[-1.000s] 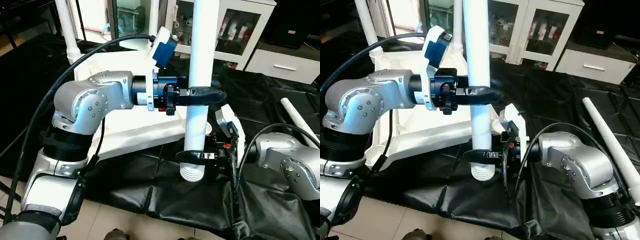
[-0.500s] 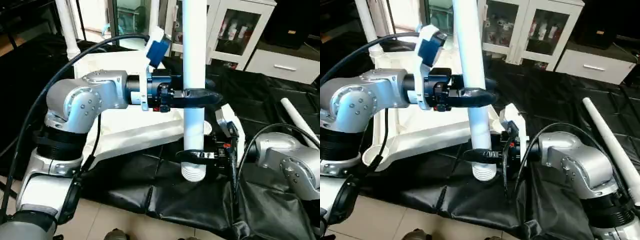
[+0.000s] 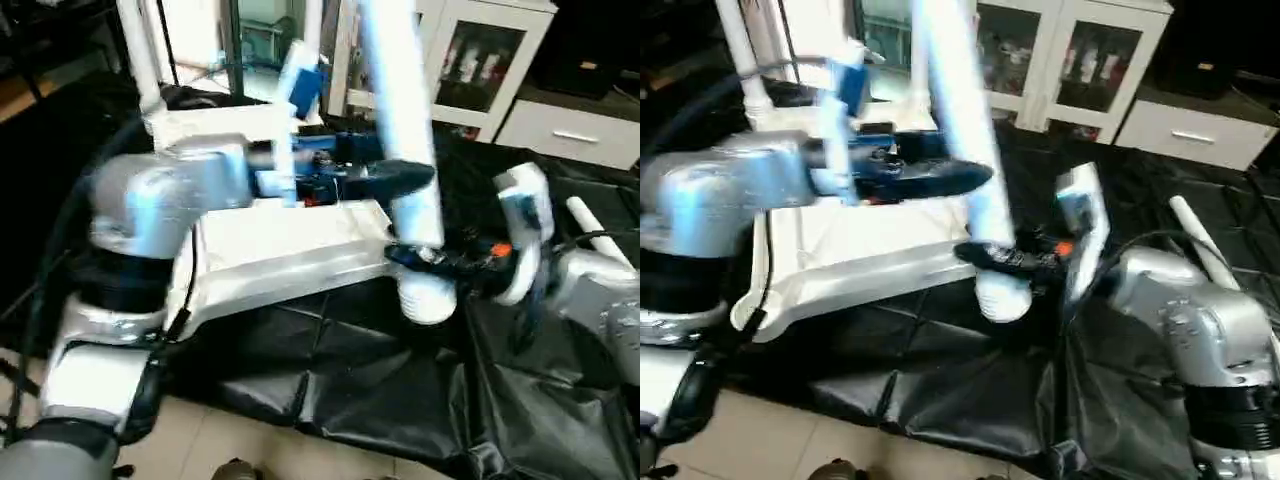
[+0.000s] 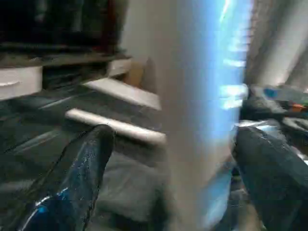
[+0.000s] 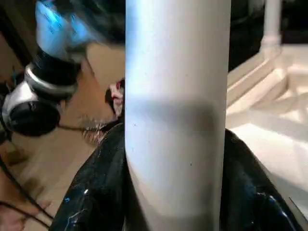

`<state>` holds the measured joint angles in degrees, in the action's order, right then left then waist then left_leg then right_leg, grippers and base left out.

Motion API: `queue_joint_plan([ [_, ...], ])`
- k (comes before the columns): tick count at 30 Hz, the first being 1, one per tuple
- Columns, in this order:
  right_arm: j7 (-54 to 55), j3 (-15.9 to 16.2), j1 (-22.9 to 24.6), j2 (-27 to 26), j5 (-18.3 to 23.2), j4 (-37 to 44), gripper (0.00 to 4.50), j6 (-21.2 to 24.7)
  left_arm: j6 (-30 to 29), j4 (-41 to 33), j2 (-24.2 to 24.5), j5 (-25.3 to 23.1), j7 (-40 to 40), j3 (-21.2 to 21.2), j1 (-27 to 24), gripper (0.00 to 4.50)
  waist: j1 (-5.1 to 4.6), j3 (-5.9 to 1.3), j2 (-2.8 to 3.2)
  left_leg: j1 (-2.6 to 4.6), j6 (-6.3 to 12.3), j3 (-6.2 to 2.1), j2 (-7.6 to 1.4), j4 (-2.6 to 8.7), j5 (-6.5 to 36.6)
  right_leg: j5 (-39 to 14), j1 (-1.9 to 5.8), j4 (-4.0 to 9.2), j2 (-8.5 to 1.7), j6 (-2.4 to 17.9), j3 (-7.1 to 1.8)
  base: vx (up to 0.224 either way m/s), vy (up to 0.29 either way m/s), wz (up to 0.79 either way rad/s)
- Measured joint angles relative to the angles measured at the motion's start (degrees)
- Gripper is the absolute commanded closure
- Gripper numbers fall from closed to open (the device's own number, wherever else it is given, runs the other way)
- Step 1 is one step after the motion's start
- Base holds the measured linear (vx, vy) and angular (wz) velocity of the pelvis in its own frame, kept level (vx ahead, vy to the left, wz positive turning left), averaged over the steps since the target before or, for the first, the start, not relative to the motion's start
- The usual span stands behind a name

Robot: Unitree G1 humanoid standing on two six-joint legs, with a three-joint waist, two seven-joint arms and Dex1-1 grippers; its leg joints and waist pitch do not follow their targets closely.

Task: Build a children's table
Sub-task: Pick table leg

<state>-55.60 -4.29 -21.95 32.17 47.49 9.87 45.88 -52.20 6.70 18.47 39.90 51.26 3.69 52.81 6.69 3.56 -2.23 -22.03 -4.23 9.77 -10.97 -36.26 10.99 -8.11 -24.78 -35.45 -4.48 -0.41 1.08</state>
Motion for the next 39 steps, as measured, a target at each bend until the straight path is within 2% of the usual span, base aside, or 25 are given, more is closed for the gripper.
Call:
queue_joint_plan([
  [3,0.82,-0.07,0.72,-0.20,-0.08,0.07,2.61,0.30,1.42,0.77,-1.35,-0.87,-0.80,-0.08,0.20,0.23,-0.26,-0.02,0.15,0.00,0.00,-0.02,-0.02,0.00,0.00,0.00,-0.03,-0.03,0.02,0.00,0.03,0.000,0.000,0.00],
  [8,2.55,3.40,1.64,-1.23,-3.76,0.40,2.61,-0.60,1.77,0.74,-3.02,1.04,-1.84,-2.77,2.28,0.23,-0.21,-0.11,0.33,-0.02,0.00,-0.04,-0.01,0.01,0.00,0.00,-0.05,-0.03,0.02,-0.01,0.06,0.000,0.000,0.00],
  [11,2.85,4.42,1.66,-1.28,-5.15,0.60,2.62,-1.72,1.67,0.74,-3.66,1.52,-1.60,-3.37,2.28,0.23,-0.19,-0.11,0.35,-0.04,0.00,-0.04,-0.02,0.00,0.00,-0.11,-0.05,0.00,0.01,-0.19,0.07,0.000,0.000,0.00],
  [18,2.84,5.17,1.67,-1.61,-6.44,0.69,2.62,-2.85,1.67,0.27,-5.09,2.01,-1.59,-3.51,2.28,0.23,-0.11,-0.11,0.34,-0.05,0.00,-0.04,-0.02,0.00,0.00,-0.12,-0.05,0.02,0.01,-0.21,0.06,0.000,0.000,0.00],
  [22,2.81,7.26,1.76,-2.00,-7.89,0.63,2.62,-3.77,1.65,0.26,-7.43,2.02,-2.50,-3.48,2.38,0.23,-0.10,-0.11,0.34,-0.08,0.00,-0.03,-0.02,0.01,0.00,-0.12,-0.05,0.06,0.01,-0.21,0.07,0.000,0.000,0.00],
  [39,2.75,10.30,1.84,-3.02,-11.91,0.11,2.62,-6.42,1.64,0.22,-12.95,2.64,-3.47,-3.19,3.71,0.23,-0.14,-0.10,0.34,-0.13,0.01,-0.04,-0.02,0.01,0.00,-0.14,-0.05,0.15,0.01,-0.24,0.07,0.000,0.000,0.00],
])
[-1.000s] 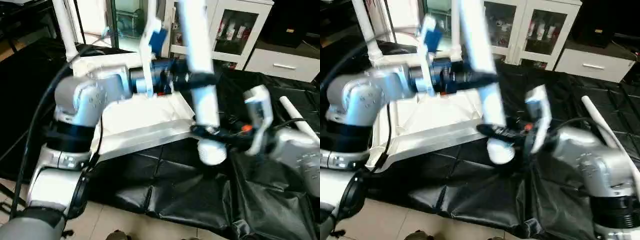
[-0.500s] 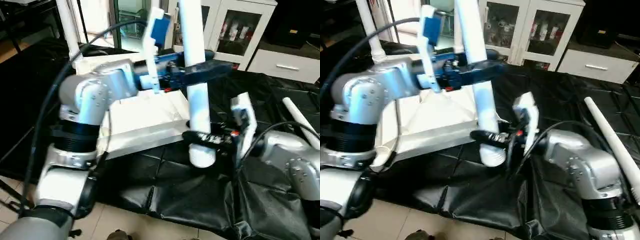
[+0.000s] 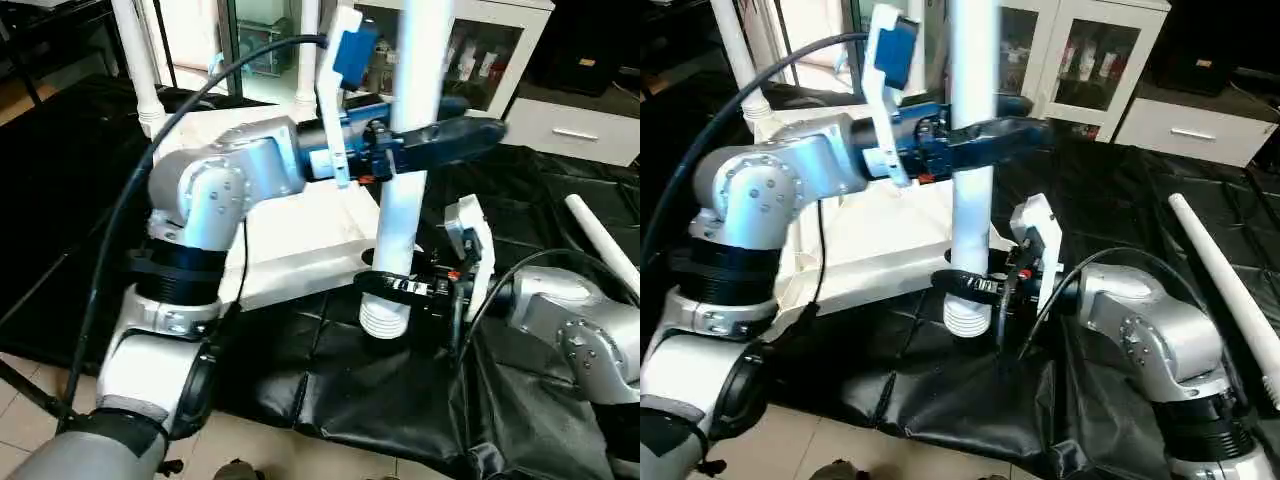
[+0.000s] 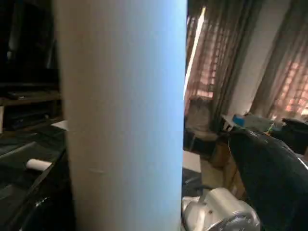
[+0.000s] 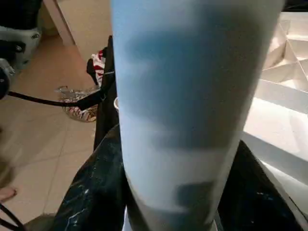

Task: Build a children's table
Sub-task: Pick table leg

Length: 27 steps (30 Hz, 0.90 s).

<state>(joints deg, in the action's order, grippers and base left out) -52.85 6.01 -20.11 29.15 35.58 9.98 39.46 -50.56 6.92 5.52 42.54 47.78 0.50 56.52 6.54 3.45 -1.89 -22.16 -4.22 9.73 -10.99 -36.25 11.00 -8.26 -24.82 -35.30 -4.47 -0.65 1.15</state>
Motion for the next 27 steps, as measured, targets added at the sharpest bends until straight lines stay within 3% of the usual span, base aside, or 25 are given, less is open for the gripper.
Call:
queue_joint_plan([
  [11,-0.08,2.56,0.00,-0.95,-2.12,-0.67,2.62,-1.14,1.07,-1.10,-1.72,-0.21,-0.39,0.91,0.00,0.23,-0.09,0.00,0.00,-0.01,0.00,0.00,0.00,0.01,0.00,-0.02,0.00,0.03,0.00,-0.03,0.00,0.000,0.000,0.00],
  [17,-0.01,2.88,-0.01,-1.29,-2.22,-1.59,2.62,-1.18,3.41,0.71,0.36,-1.59,-0.67,-0.21,1.83,0.23,-0.10,0.00,0.00,-0.01,0.00,-0.01,0.00,0.03,0.00,-0.02,-0.01,0.06,0.00,-0.04,0.00,0.000,0.000,0.00],
  [27,1.26,-4.54,-2.94,-2.65,2.17,-2.42,2.62,-1.19,0.65,0.59,5.81,-1.15,0.26,-2.56,0.36,0.23,-0.03,0.03,0.05,-0.04,0.00,0.00,0.00,0.05,0.00,-0.01,-0.03,0.06,0.01,-0.02,0.00,0.000,0.000,0.00],
])
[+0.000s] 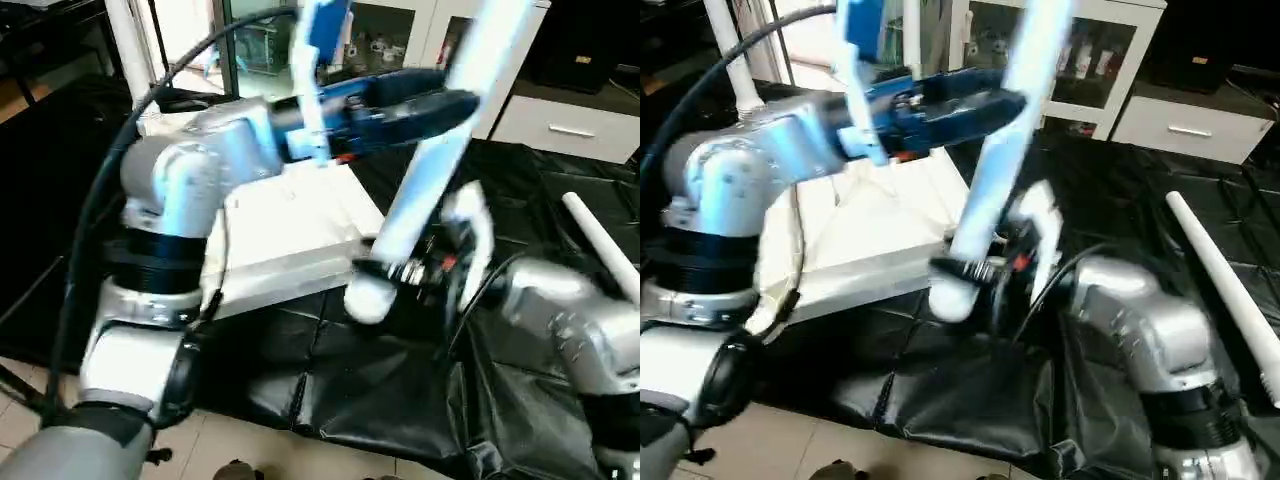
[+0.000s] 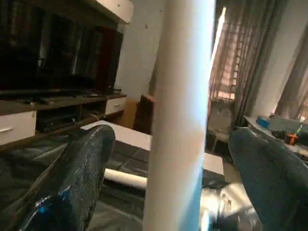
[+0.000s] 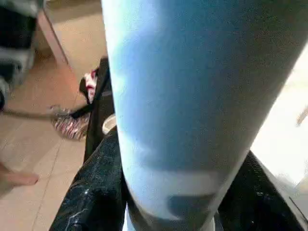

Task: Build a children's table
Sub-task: Pick table leg

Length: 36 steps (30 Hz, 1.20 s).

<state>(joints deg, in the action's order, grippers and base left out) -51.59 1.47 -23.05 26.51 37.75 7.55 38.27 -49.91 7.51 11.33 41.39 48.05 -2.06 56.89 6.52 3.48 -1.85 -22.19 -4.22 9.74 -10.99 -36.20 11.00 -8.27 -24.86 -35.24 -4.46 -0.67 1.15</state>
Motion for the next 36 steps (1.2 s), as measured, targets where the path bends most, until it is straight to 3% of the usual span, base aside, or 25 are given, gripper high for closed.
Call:
queue_joint_plan([
  [6,0.57,-3.11,-0.06,1.23,1.04,0.02,2.62,0.19,-1.43,-1.02,2.40,1.26,-0.24,-1.52,-1.31,0.23,-0.07,0.07,0.13,0.01,0.00,0.00,0.00,0.00,0.00,0.12,0.00,0.01,0.00,0.20,-0.01,0.000,0.000,0.00],
  [12,3.54,-5.76,2.00,6.05,-2.67,0.16,2.62,-0.56,-0.58,-5.29,5.57,0.56,-4.51,-5.63,-6.39,0.23,-0.19,0.07,0.40,0.06,-0.01,0.01,0.00,0.11,0.00,0.02,0.00,0.03,0.01,0.04,0.00,0.000,0.000,0.00],
  [14,7.66,-6.61,4.26,6.13,-5.23,0.47,2.62,-0.84,2.13,-7.75,7.24,-3.16,-9.29,-7.12,-9.90,0.23,-0.32,0.06,0.40,0.13,-0.01,0.01,0.00,0.23,0.00,-0.04,0.04,0.07,0.02,-0.06,0.00,0.000,0.000,0.00],
  [15,12.33,-7.83,5.43,4.75,-7.22,0.49,2.62,-0.72,5.98,-8.79,7.87,-7.95,-14.13,-8.08,-13.34,0.23,-0.71,0.06,0.41,0.12,-0.02,0.02,0.01,0.37,-0.01,-0.04,0.00,0.13,0.03,-0.07,0.00,0.000,0.000,0.00],
  [18,23.37,-11.13,5.96,-0.55,-9.38,1.52,2.62,0.62,12.98,-9.91,4.41,-17.06,-25.77,-10.03,-21.78,0.23,-1.55,0.09,0.19,0.09,-0.09,0.04,0.01,0.48,-0.05,-0.04,-0.06,0.17,0.04,-0.12,0.02,0.000,0.000,0.00],
  [20,28.06,-11.64,6.85,-3.19,-10.58,3.61,2.62,0.98,13.76,-10.77,2.64,-20.62,-30.95,-8.88,-26.89,0.23,-1.57,0.10,0.03,0.04,-0.09,0.00,-0.02,0.49,-0.05,-0.09,-0.09,0.21,0.06,-0.19,0.08,0.000,0.000,0.00],
  [22,31.03,-11.80,7.98,-6.10,-11.95,4.93,2.62,-1.60,14.90,-13.10,1.67,-25.01,-35.56,-6.40,-32.16,0.23,-1.62,0.03,-0.12,0.00,-0.09,0.00,-0.01,0.54,-0.05,-0.17,-0.11,0.27,0.06,-0.33,0.06,0.000,0.000,0.00],
  [25,31.08,-12.00,8.42,-6.65,-12.24,5.53,2.62,-4.37,16.94,-13.80,0.99,-27.69,-37.98,-4.25,-34.99,0.23,-1.45,0.04,-0.17,-0.10,-0.08,0.00,0.00,0.56,-0.04,-0.21,-0.17,0.36,0.05,-0.39,0.05,0.000,0.000,0.00],
  [28,31.64,-13.93,12.56,-10.91,-8.98,9.86,2.62,-6.55,21.95,-16.34,-2.77,-29.94,-40.97,-3.60,-40.22,0.23,-1.49,-0.08,-0.09,-0.12,0.05,0.05,0.02,0.64,0.05,-0.32,-0.10,0.50,0.03,-0.56,0.02,0.000,0.000,0.00],
  [33,34.08,-13.22,15.62,-11.12,-11.88,10.07,2.62,-7.44,24.13,-16.79,-2.96,-34.41,-43.32,0.54,-41.71,0.23,-1.78,-0.08,-0.09,-0.04,0.04,0.05,0.02,0.65,0.05,-0.31,-0.08,0.52,0.04,-0.56,0.00,0.000,0.000,0.00],
  [36,34.77,-11.24,16.83,-11.05,-14.57,9.95,2.62,-8.11,25.74,-16.86,-3.84,-35.03,-43.62,1.78,-43.05,0.23,-2.53,-0.08,-0.09,-0.05,0.04,0.04,0.03,0.65,0.05,-0.30,-0.10,0.51,0.05,-0.58,0.00,0.000,0.000,0.00],
])
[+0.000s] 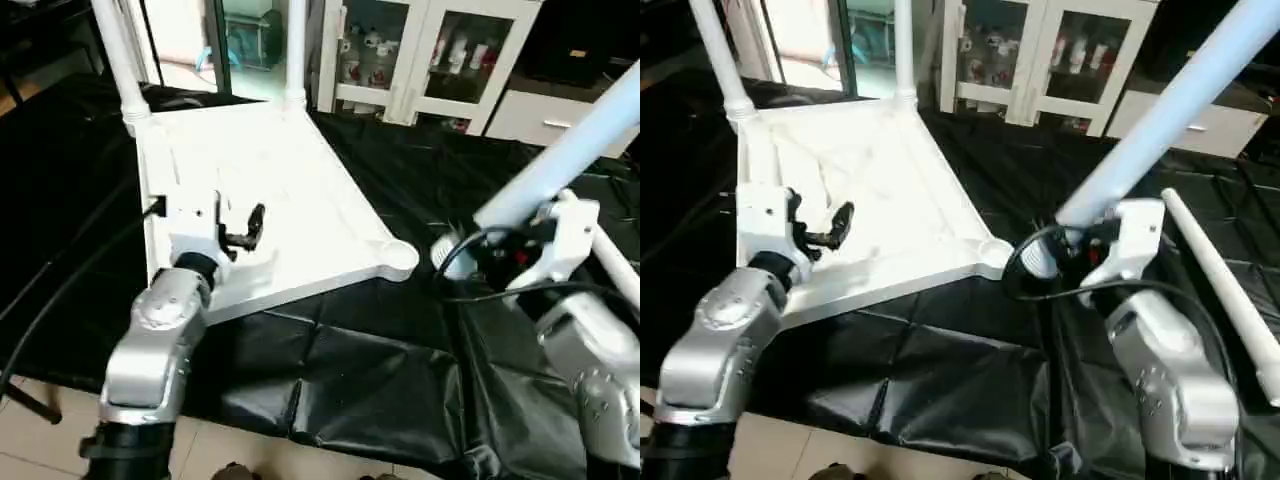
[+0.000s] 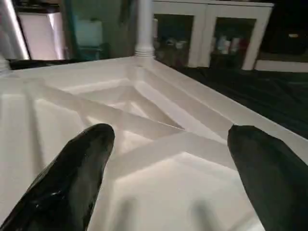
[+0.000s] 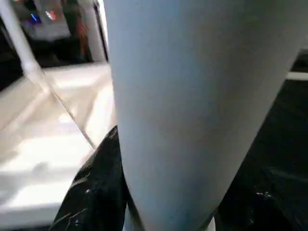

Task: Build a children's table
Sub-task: Pick table leg

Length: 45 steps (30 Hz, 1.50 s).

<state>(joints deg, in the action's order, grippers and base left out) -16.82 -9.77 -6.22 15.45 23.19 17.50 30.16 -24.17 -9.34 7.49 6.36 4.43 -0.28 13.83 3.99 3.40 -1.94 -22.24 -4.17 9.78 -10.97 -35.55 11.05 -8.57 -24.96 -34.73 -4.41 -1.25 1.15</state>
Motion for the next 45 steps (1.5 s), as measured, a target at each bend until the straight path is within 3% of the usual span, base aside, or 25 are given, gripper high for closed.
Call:
queue_joint_plan([
  [9,1.40,1.30,-0.35,-0.27,-1.90,-0.05,2.62,-1.63,2.56,0.10,-1.29,-4.24,-3.55,1.84,-0.68,0.23,-2.21,-0.06,-0.18,-0.11,0.00,-0.23,-0.05,0.01,0.00,0.04,0.08,0.39,0.15,-0.11,0.20,0.000,0.000,0.00],
  [12,1.27,1.61,-0.58,-0.28,-2.52,-0.21,2.62,-1.66,2.63,0.09,-1.43,-5.05,-3.84,1.94,-0.66,0.23,-3.11,0.26,0.56,0.11,-0.23,-1.41,-1.42,0.06,-0.14,0.14,1.54,1.62,1.10,1.35,2.15,0.005,-0.017,0.03],
  [14,1.14,2.46,-0.71,-0.28,-2.64,-0.19,2.62,-1.70,2.83,0.09,-0.78,-5.61,-3.88,1.70,-0.66,0.23,-3.64,0.15,0.37,0.22,-0.94,-1.82,-2.50,0.16,-0.48,-1.73,1.11,-1.67,1.03,4.28,3.27,0.022,-0.097,0.08],
  [17,0.75,3.72,-0.80,0.25,-3.53,-0.18,2.62,-1.76,3.30,0.08,-1.51,-5.52,-3.33,1.94,-0.94,0.23,-3.67,-0.47,-0.91,0.29,0.09,-1.29,-3.19,0.85,-1.01,-3.20,0.48,-3.28,1.50,5.26,4.66,0.029,-0.211,0.06],
  [18,0.76,3.82,-0.70,0.77,-3.90,-0.33,2.62,-1.82,3.39,0.07,-2.05,-5.03,-3.00,2.08,-1.15,0.23,-3.14,-0.42,-1.21,-0.48,4.14,-1.05,-2.65,-1.95,1.29,-3.07,0.10,-3.23,1.56,5.25,4.47,-0.001,-0.209,0.03],
  [20,0.76,3.65,0.05,1.35,-4.77,-0.71,2.62,-1.82,3.38,0.10,-2.40,-4.81,-2.21,3.89,-2.06,0.23,-2.40,-0.35,-1.43,-1.13,7.88,-0.92,1.21,-7.37,3.58,-2.81,0.49,-2.81,1.56,5.60,4.35,-0.013,-0.171,-0.04],
  [21,0.76,3.56,0.08,1.35,-5.31,-0.71,2.62,-1.98,3.90,0.03,-2.18,-4.84,-1.56,4.71,-2.14,0.23,-2.14,-0.33,-1.23,-0.33,7.78,-1.17,4.04,-6.01,3.59,-2.49,0.71,-1.97,2.21,5.24,4.63,-0.029,-0.151,-0.01],
  [22,0.80,3.55,0.08,1.30,-5.55,-0.70,2.62,-2.40,4.57,-0.27,-1.75,-4.92,-0.98,5.08,-2.14,0.23,-1.94,-0.37,-0.56,0.37,7.65,-1.15,5.38,-3.40,4.14,-1.97,0.95,-1.17,3.20,5.34,5.25,-0.062,-0.118,0.00],
  [25,0.80,5.16,0.93,0.90,-6.07,-0.69,2.62,-3.40,5.41,-1.21,-0.50,-3.79,1.55,4.74,-3.94,0.23,-1.09,-0.15,0.37,0.83,4.52,-2.24,3.19,-1.68,2.72,-1.13,2.12,2.06,3.95,4.76,8.44,-0.053,-0.102,0.01],
  [28,0.75,6.32,1.44,0.41,-6.09,-0.69,2.62,-3.46,5.46,-1.68,-0.15,-3.06,3.07,4.57,-4.84,0.23,-0.77,1.08,0.01,3.05,2.63,-0.58,2.62,-1.22,2.94,-2.36,3.08,-0.25,3.76,5.02,7.32,-0.025,-0.083,0.11],
  [29,0.85,6.56,1.92,0.20,-6.47,-0.71,2.62,-4.04,5.60,-2.48,-0.28,-2.75,3.10,4.39,-5.66,0.23,-0.96,1.80,-0.46,4.49,2.12,0.62,2.39,-2.21,4.02,-3.05,3.39,-0.16,3.42,5.77,7.89,-0.011,-0.092,0.20],
  [30,0.87,7.05,1.61,0.01,-7.08,-0.72,2.62,-4.44,5.82,-3.69,-0.62,-2.71,3.06,4.16,-6.87,0.23,-1.20,1.86,0.19,5.08,2.18,1.00,1.66,-4.03,6.71,-3.16,3.86,0.62,3.30,5.82,9.53,-0.014,-0.089,0.06],
  [31,1.03,7.39,1.54,-0.83,-7.47,-0.71,2.62,-5.63,6.07,-4.26,-0.63,-2.67,2.98,3.92,-7.72,0.23,-2.54,1.78,1.55,6.57,2.51,0.78,0.53,-4.71,8.45,-3.09,4.68,2.54,3.11,5.69,12.82,0.056,0.004,-0.14],
  [32,1.59,7.41,2.34,-2.23,-7.77,-0.75,2.62,-6.73,6.24,-4.24,-0.23,-2.61,2.94,3.79,-7.31,0.23,-2.84,1.82,2.38,7.82,0.55,0.31,-0.91,-4.18,9.71,-4.84,5.59,2.07,2.29,2.57,15.34,0.056,0.004,-0.14],
  [33,1.76,7.39,3.24,-2.47,-7.91,-0.70,2.62,-7.05,6.36,-4.19,-0.06,-2.54,2.97,3.92,-7.02,0.23,-2.22,2.08,2.01,7.73,0.25,0.88,-0.88,-3.73,9.59,-6.15,4.33,-2.51,1.85,1.96,13.70,0.044,0.003,-0.28],
  [34,1.96,7.44,4.34,-2.79,-8.06,-0.91,2.62,-7.17,6.83,-4.32,-0.18,-2.46,2.91,3.85,-7.59,0.23,-2.50,1.77,0.35,8.61,0.05,1.65,-0.67,-3.65,9.53,-7.76,4.62,-8.31,0.79,2.13,9.23,0.035,-0.093,-0.21],
  [35,1.97,7.57,4.33,-3.05,-8.07,-0.90,2.62,-7.32,6.96,-4.30,-0.08,-2.44,2.88,3.78,-8.04,0.23,-2.81,1.28,-1.01,9.07,-0.36,1.91,0.20,-3.54,9.74,-10.15,6.34,-7.89,-0.19,2.47,5.79,0.035,-0.093,-0.21],
  [36,1.99,7.68,3.71,-3.03,-8.06,-1.01,2.62,-7.80,7.08,-4.18,-0.17,-2.43,2.88,3.57,-8.42,0.23,-2.19,0.84,-2.27,8.98,-0.53,1.59,1.14,-3.27,9.85,-11.79,6.73,-7.74,-0.65,2.01,4.88,0.064,-0.113,-0.24],
  [37,2.05,7.26,3.61,-2.71,-8.06,-0.93,2.62,-8.43,7.07,-3.87,-0.59,-2.43,2.87,3.63,-8.49,0.23,-1.36,0.56,-1.49,7.65,1.58,-1.15,2.35,-5.08,10.68,-11.93,6.92,-7.00,0.24,2.22,4.70,0.042,-0.091,-0.17],
  [39,2.42,6.56,3.71,-2.32,-8.08,-1.92,2.62,-8.43,7.08,-3.87,-1.32,-2.24,3.15,4.84,-8.19,0.23,-0.44,0.38,-1.25,4.19,2.95,-2.99,4.39,-9.33,11.08,-11.97,7.80,-6.08,0.65,2.46,3.76,0.076,-0.079,-0.02],
  [40,2.57,6.37,3.71,-2.32,-8.08,-2.28,2.62,-8.43,7.08,-3.88,-1.28,-2.22,3.33,4.96,-8.05,0.23,0.15,0.19,-0.96,2.65,3.55,-3.53,4.71,-9.24,10.49,-11.93,8.57,-5.14,1.29,2.63,3.11,0.130,-0.032,0.15],
  [42,2.25,6.58,3.07,-2.09,-8.07,-2.26,2.62,-8.46,7.11,-3.94,-1.13,-2.21,3.48,4.46,-7.96,0.23,1.33,-0.55,1.30,-0.05,5.22,-3.86,3.37,-3.31,6.06,-11.69,10.34,-2.84,2.98,3.09,4.36,0.143,-0.016,0.12],
  [43,1.56,7.10,2.33,-2.30,-8.04,-2.40,2.62,-8.55,7.13,-4.26,-0.85,-2.22,3.49,4.11,-7.91,0.23,1.43,-0.74,3.57,0.18,3.73,-4.66,1.88,-1.36,0.76,-12.12,11.63,-2.20,4.26,2.73,5.44,0.173,0.083,-0.02],
  [44,1.08,8.16,2.08,-3.08,-8.00,-2.60,2.62,-8.53,7.12,-4.39,-0.36,-2.24,3.48,3.65,-8.14,0.23,0.91,-0.80,3.22,0.55,2.89,-5.08,2.04,-1.53,1.49,-12.84,11.96,-2.43,3.91,2.66,5.64,0.173,0.083,-0.02],
  [45,0.51,9.22,1.66,-3.23,-7.97,-2.58,2.62,-8.53,7.12,-4.40,0.12,-2.28,3.42,2.78,-8.13,0.23,0.77,-0.99,2.24,0.74,2.96,-4.90,2.58,-1.35,1.87,-13.18,10.61,-4.75,3.54,2.96,4.73,0.211,0.088,-0.01],
])
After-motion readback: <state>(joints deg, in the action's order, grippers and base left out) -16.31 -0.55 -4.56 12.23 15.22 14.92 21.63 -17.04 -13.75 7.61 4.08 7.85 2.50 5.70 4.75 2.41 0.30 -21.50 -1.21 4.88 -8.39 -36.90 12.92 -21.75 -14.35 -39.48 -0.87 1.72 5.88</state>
